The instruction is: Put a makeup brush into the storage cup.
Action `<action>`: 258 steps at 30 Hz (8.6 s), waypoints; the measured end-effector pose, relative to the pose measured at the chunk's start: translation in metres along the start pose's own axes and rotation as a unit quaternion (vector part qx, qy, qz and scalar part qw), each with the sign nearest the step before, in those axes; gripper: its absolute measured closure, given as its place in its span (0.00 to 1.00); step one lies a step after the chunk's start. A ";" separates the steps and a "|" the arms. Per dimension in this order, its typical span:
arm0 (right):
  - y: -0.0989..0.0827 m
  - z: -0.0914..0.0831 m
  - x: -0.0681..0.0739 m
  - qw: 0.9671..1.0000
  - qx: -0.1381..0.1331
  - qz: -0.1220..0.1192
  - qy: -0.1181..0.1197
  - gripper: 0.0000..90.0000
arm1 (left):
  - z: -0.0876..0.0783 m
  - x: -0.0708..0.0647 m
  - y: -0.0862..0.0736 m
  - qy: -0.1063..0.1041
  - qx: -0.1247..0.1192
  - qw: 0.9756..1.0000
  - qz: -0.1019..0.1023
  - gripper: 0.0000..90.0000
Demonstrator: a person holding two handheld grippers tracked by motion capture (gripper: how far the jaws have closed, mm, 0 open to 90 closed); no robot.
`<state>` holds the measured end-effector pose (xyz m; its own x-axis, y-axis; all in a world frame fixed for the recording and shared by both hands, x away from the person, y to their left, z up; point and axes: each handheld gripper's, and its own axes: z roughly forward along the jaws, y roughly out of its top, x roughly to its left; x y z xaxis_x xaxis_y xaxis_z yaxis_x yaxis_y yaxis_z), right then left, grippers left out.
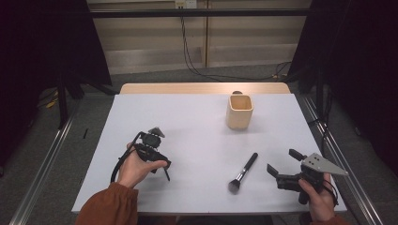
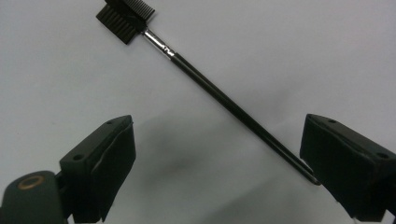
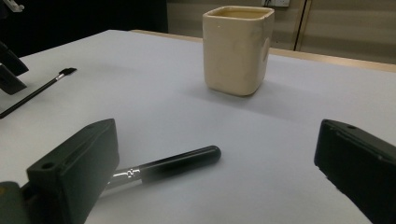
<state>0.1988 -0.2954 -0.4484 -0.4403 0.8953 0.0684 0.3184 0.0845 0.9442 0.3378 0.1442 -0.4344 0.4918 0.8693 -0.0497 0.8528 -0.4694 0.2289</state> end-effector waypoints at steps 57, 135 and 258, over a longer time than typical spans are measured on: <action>-0.001 -0.001 0.001 1.000 0.005 -0.003 0.005 0.00 | 0.012 -0.002 0.008 -0.006 0.079 0.996 0.028 0.96; 0.000 0.002 0.005 0.999 0.003 0.010 0.034 0.00 | -0.017 0.017 -0.056 -0.103 -0.385 0.914 0.073 0.96; 0.077 0.115 0.086 0.963 0.000 0.018 0.270 0.96 | 0.002 -0.093 -0.023 -0.202 -0.422 0.870 0.156 0.90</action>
<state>0.2815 -0.1614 -0.4069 -0.8020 0.5388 0.2579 0.3406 0.0579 0.9384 0.2725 0.0738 -0.4367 0.8425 0.5157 -0.1555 0.3177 -0.2427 0.9166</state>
